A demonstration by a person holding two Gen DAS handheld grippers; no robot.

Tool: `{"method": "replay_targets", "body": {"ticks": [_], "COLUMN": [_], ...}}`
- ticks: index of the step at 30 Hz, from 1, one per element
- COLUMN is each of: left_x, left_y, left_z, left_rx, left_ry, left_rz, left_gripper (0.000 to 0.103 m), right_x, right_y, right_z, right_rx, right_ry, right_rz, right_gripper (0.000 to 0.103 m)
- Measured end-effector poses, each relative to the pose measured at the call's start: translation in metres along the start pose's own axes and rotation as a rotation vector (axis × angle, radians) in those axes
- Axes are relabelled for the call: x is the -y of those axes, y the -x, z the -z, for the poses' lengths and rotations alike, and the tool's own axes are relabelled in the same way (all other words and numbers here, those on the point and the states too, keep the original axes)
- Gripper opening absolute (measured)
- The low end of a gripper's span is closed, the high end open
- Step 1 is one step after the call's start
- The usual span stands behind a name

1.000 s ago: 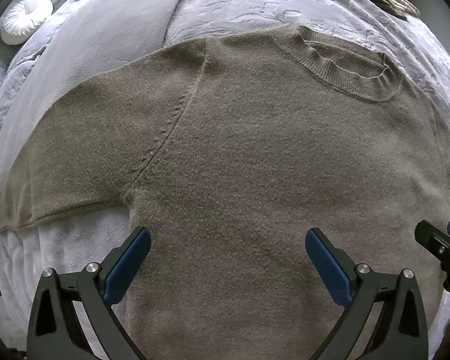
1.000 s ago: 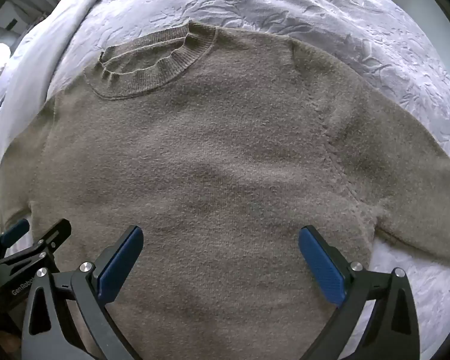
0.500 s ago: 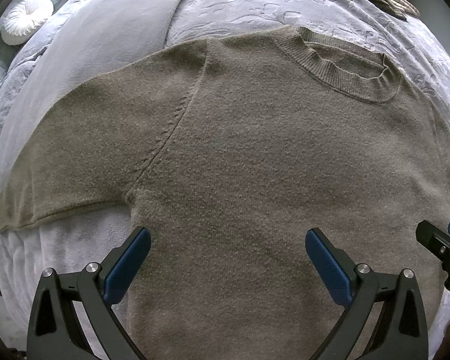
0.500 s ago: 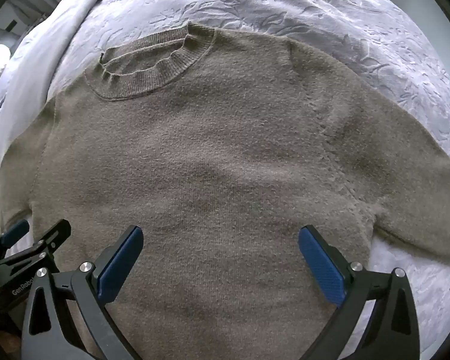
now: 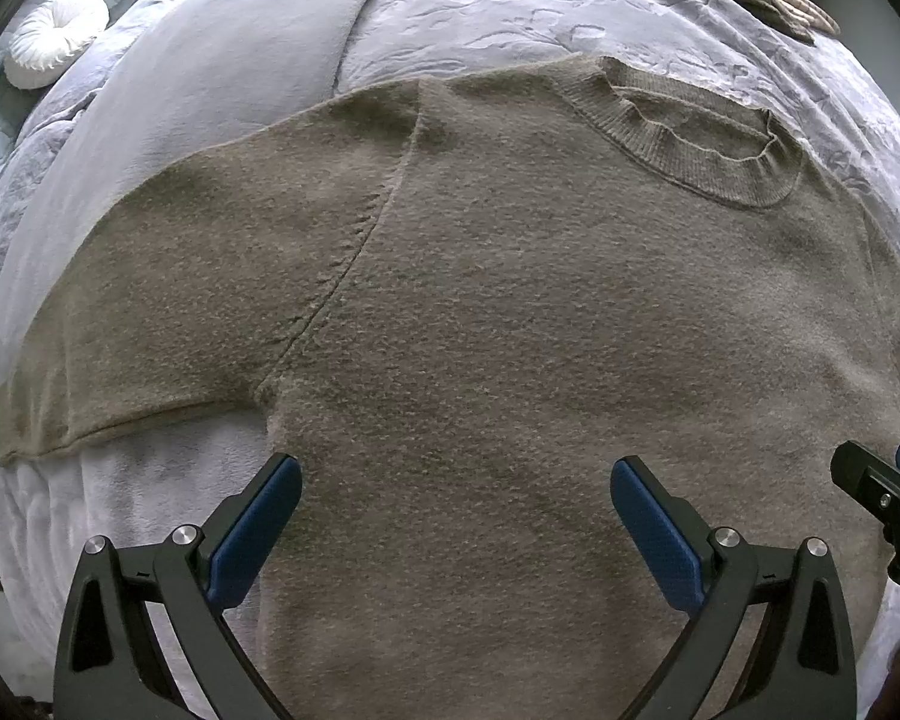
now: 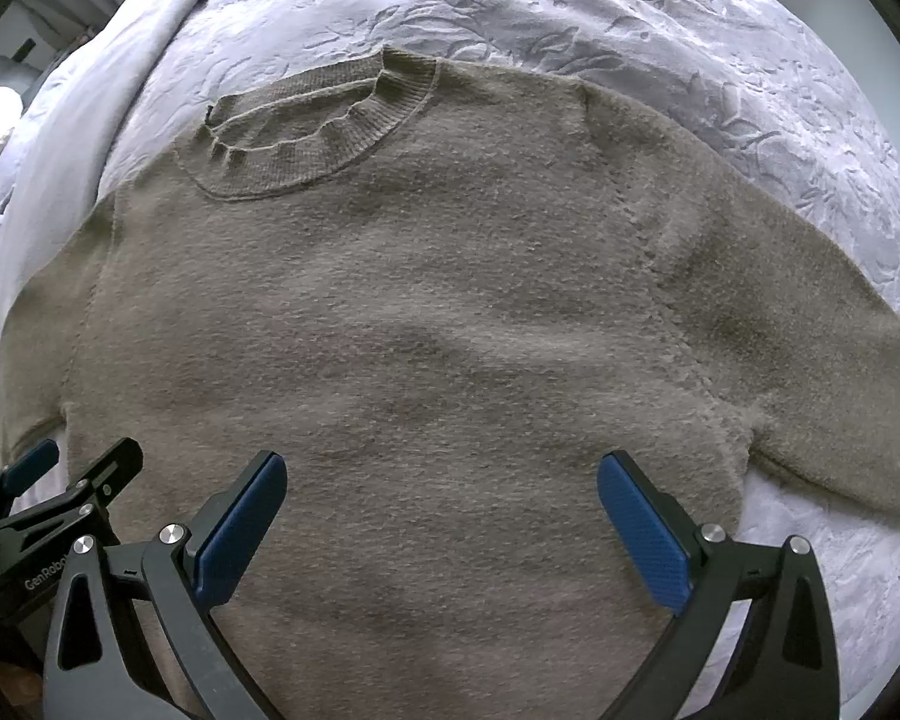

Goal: Fold small clothes

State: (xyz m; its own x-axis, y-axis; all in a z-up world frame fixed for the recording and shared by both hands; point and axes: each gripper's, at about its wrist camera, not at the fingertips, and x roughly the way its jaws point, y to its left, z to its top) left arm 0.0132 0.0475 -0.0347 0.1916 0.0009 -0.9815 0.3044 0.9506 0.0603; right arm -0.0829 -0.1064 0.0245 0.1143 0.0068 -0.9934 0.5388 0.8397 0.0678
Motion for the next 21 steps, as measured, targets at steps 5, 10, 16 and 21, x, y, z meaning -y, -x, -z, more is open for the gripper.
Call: {"method": "replay_targets", "body": {"ticks": [5,10,16,21], "left_x": [-0.001,-0.004,-0.008,-0.011], "left_y": [0.001,0.002,0.004,0.005], "left_z": [0.000,0.000,-0.001,-0.001], "left_rx": [0.001,0.001,0.001,0.002], "left_ry": [0.001,0.003,0.004,0.006], "left_rz": [0.002,0.005,0.008,0.010], "left_gripper": [0.103,0.103,0.103,0.103], "right_x": [0.001,-0.003,-0.004,-0.006], "right_y": [0.000,-0.003,-0.003,-0.003], "right_z": [0.002,-0.001,0.000,0.002], "right_rx": [-0.002,-0.002,0.020,0.043], "right_ry": [0.000,0.005,0.010,0.014], "right_rz": [-0.001,-0.002,0.001,0.002], "right_gripper": [0.103,0.103,0.103,0.103]}}
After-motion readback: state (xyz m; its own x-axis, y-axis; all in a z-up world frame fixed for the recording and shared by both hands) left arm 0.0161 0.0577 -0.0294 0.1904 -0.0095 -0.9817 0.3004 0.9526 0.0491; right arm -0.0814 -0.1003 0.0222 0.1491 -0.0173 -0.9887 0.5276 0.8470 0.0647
